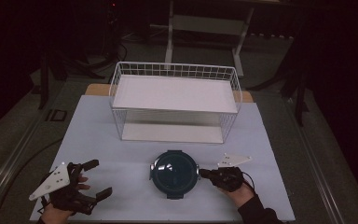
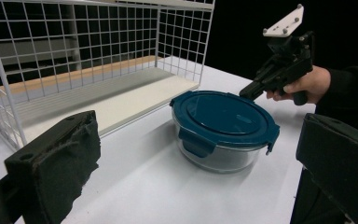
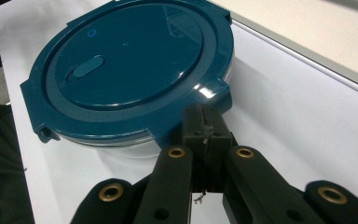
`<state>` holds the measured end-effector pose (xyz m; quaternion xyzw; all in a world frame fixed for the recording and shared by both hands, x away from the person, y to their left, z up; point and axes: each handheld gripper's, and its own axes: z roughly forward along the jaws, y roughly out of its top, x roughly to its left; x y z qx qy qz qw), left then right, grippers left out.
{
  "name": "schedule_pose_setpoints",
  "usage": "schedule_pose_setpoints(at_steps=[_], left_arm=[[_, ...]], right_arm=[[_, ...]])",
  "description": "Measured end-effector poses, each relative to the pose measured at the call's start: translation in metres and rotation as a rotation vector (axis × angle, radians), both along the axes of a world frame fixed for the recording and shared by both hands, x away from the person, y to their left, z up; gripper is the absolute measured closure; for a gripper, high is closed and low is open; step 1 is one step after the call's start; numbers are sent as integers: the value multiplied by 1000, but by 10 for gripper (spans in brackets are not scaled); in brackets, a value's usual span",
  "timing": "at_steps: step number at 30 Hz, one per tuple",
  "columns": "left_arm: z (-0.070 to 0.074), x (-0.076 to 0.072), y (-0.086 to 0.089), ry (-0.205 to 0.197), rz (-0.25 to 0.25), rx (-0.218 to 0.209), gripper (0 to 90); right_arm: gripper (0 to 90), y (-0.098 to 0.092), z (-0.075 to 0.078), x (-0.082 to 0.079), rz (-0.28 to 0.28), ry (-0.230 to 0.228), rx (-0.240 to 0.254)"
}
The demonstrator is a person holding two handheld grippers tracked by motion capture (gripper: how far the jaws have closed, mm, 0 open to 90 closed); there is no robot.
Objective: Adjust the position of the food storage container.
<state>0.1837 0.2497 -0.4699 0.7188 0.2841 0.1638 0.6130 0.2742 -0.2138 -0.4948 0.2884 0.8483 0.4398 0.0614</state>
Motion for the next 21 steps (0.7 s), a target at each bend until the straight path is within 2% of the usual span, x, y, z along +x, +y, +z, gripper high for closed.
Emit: schedule_pose_setpoints(at_steps=[8, 14, 15, 17, 21], left_arm=[[-1, 0, -1, 5, -3, -3, 0], [-1, 0, -1, 7, -6, 1, 0], [-1, 0, -1, 7, -6, -2, 0], [0, 0, -1, 8, -6, 1, 0], [1, 0, -5, 8, -18, 13, 0]], right_arm=[[900, 6, 0, 1, 20, 5, 4], [898, 6, 5, -1, 22, -28, 10], [863, 4, 10, -3, 18, -37, 28], [853, 3, 12, -4, 16, -41, 36], [729, -2, 23, -9, 9, -69, 77]])
